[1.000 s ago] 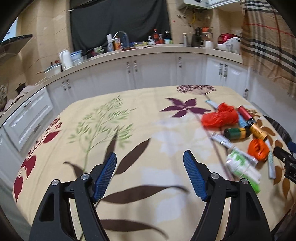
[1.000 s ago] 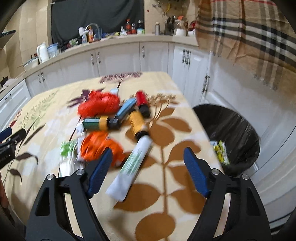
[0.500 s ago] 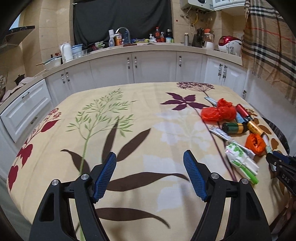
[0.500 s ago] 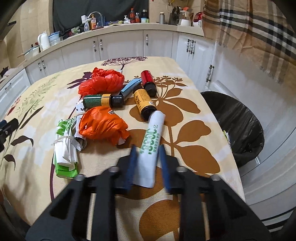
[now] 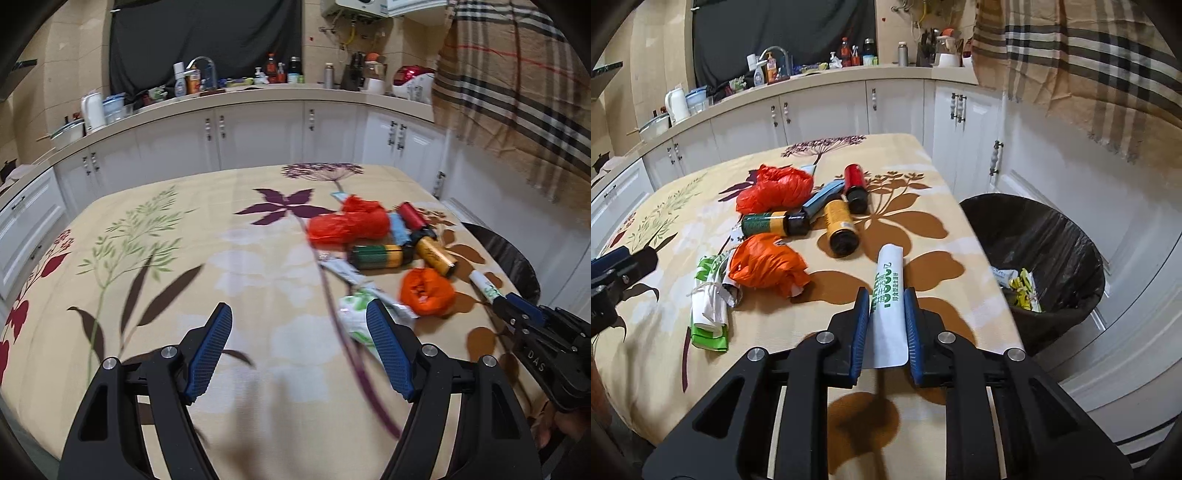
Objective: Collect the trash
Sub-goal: 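Grasp the white-green tube with the right tool while the left tool grasps the green-white packet, then carry both items to the bin and open both tools to drop them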
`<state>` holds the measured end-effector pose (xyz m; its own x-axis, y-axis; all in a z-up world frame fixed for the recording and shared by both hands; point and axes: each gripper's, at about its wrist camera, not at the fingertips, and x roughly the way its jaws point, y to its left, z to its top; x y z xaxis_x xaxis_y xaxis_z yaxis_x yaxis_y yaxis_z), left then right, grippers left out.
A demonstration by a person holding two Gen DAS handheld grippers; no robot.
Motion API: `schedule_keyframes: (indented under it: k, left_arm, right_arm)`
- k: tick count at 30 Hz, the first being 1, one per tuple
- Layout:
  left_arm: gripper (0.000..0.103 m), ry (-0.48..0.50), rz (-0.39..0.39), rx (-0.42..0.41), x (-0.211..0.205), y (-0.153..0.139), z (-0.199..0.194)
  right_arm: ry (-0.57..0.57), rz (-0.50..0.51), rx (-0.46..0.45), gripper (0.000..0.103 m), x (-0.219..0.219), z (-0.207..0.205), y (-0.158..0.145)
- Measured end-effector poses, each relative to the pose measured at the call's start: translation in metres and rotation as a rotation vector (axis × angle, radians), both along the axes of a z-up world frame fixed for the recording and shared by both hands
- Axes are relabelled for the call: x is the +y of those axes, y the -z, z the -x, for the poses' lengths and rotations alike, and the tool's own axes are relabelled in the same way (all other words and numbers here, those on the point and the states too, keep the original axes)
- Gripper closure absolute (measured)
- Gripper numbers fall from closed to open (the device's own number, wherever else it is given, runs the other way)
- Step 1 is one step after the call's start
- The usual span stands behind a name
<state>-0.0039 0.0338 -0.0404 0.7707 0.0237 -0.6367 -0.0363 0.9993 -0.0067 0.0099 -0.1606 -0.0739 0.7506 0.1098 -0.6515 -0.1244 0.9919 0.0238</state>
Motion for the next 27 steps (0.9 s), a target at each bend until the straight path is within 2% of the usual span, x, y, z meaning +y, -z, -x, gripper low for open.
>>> schedule_keyframes:
  k: [7,14,16,18,19,24,27]
  left_arm:
    - [0.030,0.020,-0.002,0.053,-0.032,0.015,-0.013]
    - [0.031,0.021,0.013,0.116,-0.041,0.035,-0.022]
    - [0.039,0.023,0.029,0.115,-0.038,0.036,-0.020]
    - [0.059,0.032,0.021,0.112,-0.036,0.037,-0.018]
    - [0.064,0.040,0.018,0.115,-0.037,0.037,-0.018]
    - [0.073,0.059,0.020,0.102,-0.030,0.037,-0.011]
    - [0.074,0.062,0.020,0.091,-0.024,0.036,-0.007]
  right_arm:
    - [0.016,-0.037,-0.015,0.084,-0.027,0.001,0.000]
    - [0.030,-0.065,-0.017,0.084,-0.042,0.001,0.002]
    - [0.029,-0.065,-0.017,0.084,-0.042,0.002,0.002]
    - [0.025,-0.065,-0.018,0.084,-0.042,0.002,0.002]
    - [0.024,-0.065,-0.018,0.084,-0.040,0.002,0.002]
    - [0.017,-0.061,-0.015,0.085,-0.035,0.001,0.003]
    - [0.016,-0.059,-0.016,0.085,-0.032,0.001,0.003]
